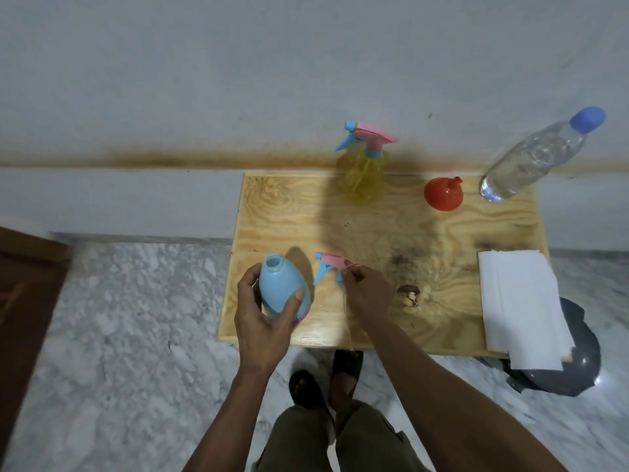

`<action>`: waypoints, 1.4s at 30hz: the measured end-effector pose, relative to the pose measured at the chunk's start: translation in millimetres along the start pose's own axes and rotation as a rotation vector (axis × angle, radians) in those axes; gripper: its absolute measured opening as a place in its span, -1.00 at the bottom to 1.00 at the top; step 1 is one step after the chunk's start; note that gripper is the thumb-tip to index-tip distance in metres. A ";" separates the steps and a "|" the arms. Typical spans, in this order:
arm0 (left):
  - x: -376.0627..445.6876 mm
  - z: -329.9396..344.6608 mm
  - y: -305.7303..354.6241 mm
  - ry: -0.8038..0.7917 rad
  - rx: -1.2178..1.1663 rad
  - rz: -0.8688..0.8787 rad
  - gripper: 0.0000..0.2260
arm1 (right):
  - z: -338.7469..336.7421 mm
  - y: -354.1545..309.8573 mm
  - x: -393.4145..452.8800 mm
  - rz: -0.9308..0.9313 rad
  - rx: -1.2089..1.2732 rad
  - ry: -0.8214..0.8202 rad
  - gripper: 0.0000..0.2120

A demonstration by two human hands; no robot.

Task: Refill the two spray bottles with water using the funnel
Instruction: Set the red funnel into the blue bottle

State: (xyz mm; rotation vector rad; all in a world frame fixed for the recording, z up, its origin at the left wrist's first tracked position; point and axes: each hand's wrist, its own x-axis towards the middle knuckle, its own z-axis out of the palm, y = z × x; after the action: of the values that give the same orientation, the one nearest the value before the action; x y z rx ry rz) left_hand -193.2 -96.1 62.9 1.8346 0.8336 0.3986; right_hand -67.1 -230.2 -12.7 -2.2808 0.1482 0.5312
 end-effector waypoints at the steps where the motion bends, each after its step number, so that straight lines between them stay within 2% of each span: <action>1: -0.7 2.6 -2.6 -0.007 0.012 0.004 -0.33 | -1.6 -0.2 -0.7 -0.010 0.014 0.004 -0.80; 5: -6.1 10.7 -1.9 -0.023 0.044 0.034 -0.37 | -5.0 2.1 -4.5 -0.007 0.088 0.000 -0.82; 10: -14.4 13.2 -4.4 -0.096 0.019 0.058 -0.43 | -18.8 5.6 -13.8 0.005 0.150 0.086 -0.74; 14: -21.5 17.6 -8.0 -0.154 0.005 0.074 -0.46 | -37.8 10.1 -20.9 0.016 0.125 0.160 -0.79; 19: -25.6 27.0 -22.4 -0.228 0.022 0.066 -0.36 | -59.8 12.3 -17.0 0.038 0.178 0.263 -0.80; 22: -27.4 31.5 -31.0 -0.224 0.031 0.068 -0.38 | -73.8 10.9 0.8 0.031 0.205 0.315 -0.80; 27: -29.6 45.3 -42.5 -0.192 0.033 0.120 -0.41 | -99.7 18.6 62.0 0.012 0.142 0.412 -0.66; 30: -27.1 38.5 -39.7 -0.171 0.053 0.168 -0.41 | -121.8 6.8 100.6 0.034 0.103 0.457 -0.51; 33: -24.3 42.7 -40.0 -0.165 0.078 0.182 -0.39 | -137.4 3.0 142.4 0.057 0.063 0.450 -0.39; 37: -25.1 50.1 -43.1 -0.142 0.113 0.186 -0.37 | -141.2 6.8 178.7 0.039 0.010 0.424 -0.48; 42: -24.4 53.8 -43.4 -0.130 0.106 0.209 -0.37 | -139.8 11.1 197.2 0.027 0.042 0.447 -0.69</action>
State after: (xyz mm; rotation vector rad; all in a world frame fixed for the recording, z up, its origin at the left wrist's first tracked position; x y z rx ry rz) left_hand -192.9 -139.9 4.1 2.0317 0.5855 0.3673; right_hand 154.5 -327.1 -17.1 -2.3258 0.4051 0.0229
